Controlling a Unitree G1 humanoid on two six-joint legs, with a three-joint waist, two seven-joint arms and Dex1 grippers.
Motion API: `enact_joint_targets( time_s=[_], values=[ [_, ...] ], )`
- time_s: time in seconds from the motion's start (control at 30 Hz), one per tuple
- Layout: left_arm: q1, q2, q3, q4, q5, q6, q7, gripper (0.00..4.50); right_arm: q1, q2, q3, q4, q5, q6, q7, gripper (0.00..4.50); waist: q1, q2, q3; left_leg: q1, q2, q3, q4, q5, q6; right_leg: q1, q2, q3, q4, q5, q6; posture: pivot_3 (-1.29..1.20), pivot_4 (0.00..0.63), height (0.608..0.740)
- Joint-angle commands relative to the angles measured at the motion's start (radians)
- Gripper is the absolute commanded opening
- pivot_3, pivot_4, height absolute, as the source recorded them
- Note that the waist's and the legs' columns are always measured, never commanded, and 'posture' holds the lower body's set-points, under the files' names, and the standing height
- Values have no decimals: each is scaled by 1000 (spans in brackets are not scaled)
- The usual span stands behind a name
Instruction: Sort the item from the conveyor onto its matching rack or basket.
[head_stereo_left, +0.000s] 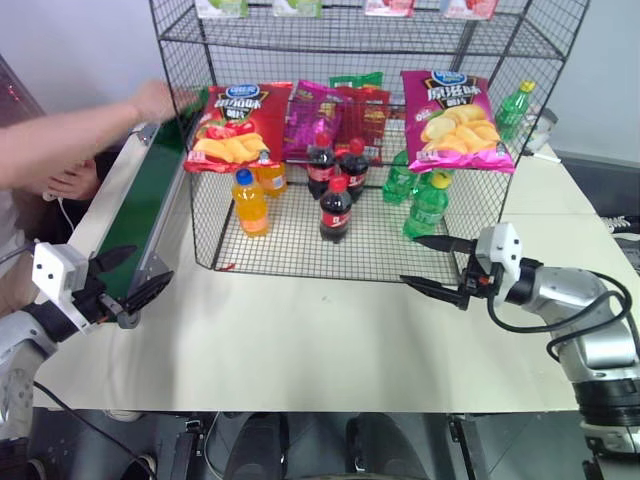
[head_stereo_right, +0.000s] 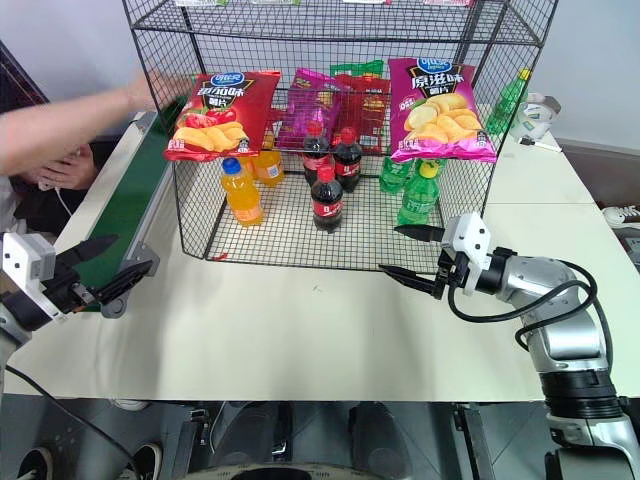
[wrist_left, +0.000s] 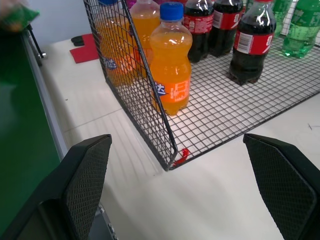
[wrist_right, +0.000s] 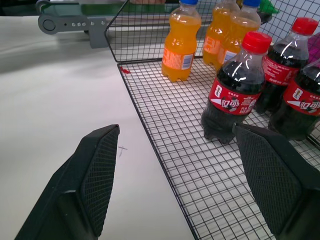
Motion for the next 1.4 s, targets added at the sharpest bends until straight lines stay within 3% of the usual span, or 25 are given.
enact_joint_targets(
  time_s=[0.03,0.77,1.4],
  values=[
    [5,7,31,-21,-12,-13,0,4500,-15,1,-16,-6,9,-19,4,3784,0,0,0,0,0,0,0,0,0,0,0,0,0,0,0,0,150,739],
    [26,3,46,-16,-6,-38,26,4500,-34,7,0,-10,8,-7,8,3784,-1,0,0,0,0,0,0,0,0,0,0,0,0,0,0,0,150,739],
    [133,-30,120,-76,22,-105,92,4500,-82,41,51,-62,49,64,19,3784,-3,0,0,0,0,0,0,0,0,0,0,0,0,0,0,0,150,739]
  ],
)
